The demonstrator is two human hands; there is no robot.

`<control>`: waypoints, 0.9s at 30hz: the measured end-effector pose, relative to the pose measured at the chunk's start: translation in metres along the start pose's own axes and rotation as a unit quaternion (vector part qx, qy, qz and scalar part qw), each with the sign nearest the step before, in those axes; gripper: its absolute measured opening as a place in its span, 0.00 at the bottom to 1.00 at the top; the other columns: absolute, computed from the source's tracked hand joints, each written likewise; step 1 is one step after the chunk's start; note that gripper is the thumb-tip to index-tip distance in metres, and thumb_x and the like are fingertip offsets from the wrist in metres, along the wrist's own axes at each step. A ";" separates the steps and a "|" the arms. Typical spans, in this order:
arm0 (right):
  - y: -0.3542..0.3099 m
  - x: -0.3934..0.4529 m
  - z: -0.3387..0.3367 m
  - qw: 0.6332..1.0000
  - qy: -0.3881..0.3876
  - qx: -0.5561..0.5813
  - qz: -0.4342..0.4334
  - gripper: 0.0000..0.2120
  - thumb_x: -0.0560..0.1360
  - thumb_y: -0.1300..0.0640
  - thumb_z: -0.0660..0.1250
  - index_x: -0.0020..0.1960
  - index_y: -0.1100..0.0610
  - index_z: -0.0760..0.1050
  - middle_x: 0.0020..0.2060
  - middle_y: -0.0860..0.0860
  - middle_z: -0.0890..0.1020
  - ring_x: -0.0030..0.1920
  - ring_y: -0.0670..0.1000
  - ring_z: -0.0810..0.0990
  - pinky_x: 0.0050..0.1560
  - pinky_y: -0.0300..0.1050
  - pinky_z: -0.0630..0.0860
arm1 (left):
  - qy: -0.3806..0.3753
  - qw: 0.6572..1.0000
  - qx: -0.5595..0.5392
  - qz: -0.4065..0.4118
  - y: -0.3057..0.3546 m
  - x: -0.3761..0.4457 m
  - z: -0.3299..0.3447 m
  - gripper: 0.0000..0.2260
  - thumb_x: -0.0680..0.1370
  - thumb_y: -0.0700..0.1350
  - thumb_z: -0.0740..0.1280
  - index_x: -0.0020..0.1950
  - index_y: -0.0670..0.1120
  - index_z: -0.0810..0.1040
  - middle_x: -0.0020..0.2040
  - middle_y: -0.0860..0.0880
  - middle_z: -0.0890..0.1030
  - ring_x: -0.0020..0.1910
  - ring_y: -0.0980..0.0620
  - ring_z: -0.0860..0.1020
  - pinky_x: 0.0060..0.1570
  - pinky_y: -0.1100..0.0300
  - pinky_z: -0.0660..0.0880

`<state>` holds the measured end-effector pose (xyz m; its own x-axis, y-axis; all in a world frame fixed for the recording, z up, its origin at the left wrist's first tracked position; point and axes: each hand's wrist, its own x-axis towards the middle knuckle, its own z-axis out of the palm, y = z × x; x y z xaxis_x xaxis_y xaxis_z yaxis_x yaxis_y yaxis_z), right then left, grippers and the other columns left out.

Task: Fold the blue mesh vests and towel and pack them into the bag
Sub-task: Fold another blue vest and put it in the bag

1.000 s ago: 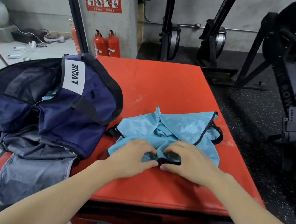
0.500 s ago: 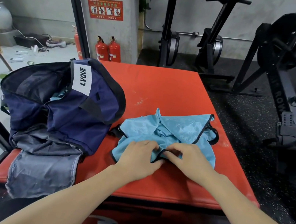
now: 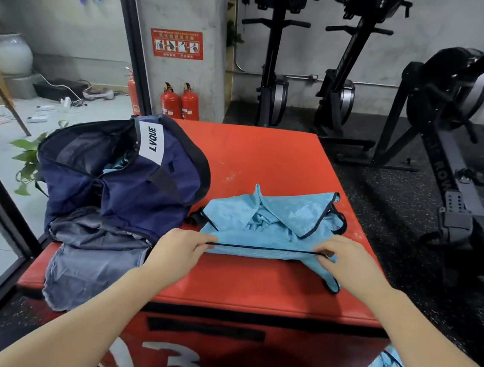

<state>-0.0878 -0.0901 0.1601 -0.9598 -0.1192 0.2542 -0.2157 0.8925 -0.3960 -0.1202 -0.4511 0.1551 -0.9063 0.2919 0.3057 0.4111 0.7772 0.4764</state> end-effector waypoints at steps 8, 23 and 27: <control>0.015 -0.030 -0.027 0.995 0.089 -0.041 0.009 0.09 0.74 0.63 0.72 0.50 0.51 0.85 0.46 0.41 0.77 0.51 0.48 0.79 0.55 0.44 0.74 | 0.007 1.000 -0.001 0.030 -0.011 -0.029 -0.019 0.16 0.78 0.34 0.65 0.57 0.51 0.85 0.54 0.56 0.85 0.55 0.58 0.81 0.58 0.71 0.70; 0.034 -0.091 -0.022 0.930 -0.171 -0.317 -0.067 0.26 0.77 0.64 0.57 0.71 0.45 0.69 0.67 0.44 0.72 0.67 0.49 0.70 0.63 0.42 0.65 | -0.183 0.943 0.189 0.202 -0.022 -0.082 -0.012 0.34 0.70 0.35 0.57 0.77 0.50 0.67 0.77 0.46 0.66 0.77 0.47 0.63 0.76 0.57 0.53; 0.022 -0.087 -0.021 0.934 -0.131 -0.327 -0.054 0.19 0.80 0.56 0.55 0.68 0.44 0.73 0.65 0.41 0.74 0.67 0.46 0.69 0.63 0.42 0.63 | -0.132 0.946 0.200 0.217 -0.020 -0.084 -0.011 0.27 0.69 0.42 0.59 0.68 0.53 0.78 0.67 0.46 0.79 0.68 0.46 0.75 0.70 0.51 0.68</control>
<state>-0.0054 -0.0504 0.1481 -0.9683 -0.2499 0.0028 -0.2402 0.9336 0.2659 -0.0509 -0.4977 0.1289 -0.6758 0.7195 0.1599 0.7274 0.6861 -0.0130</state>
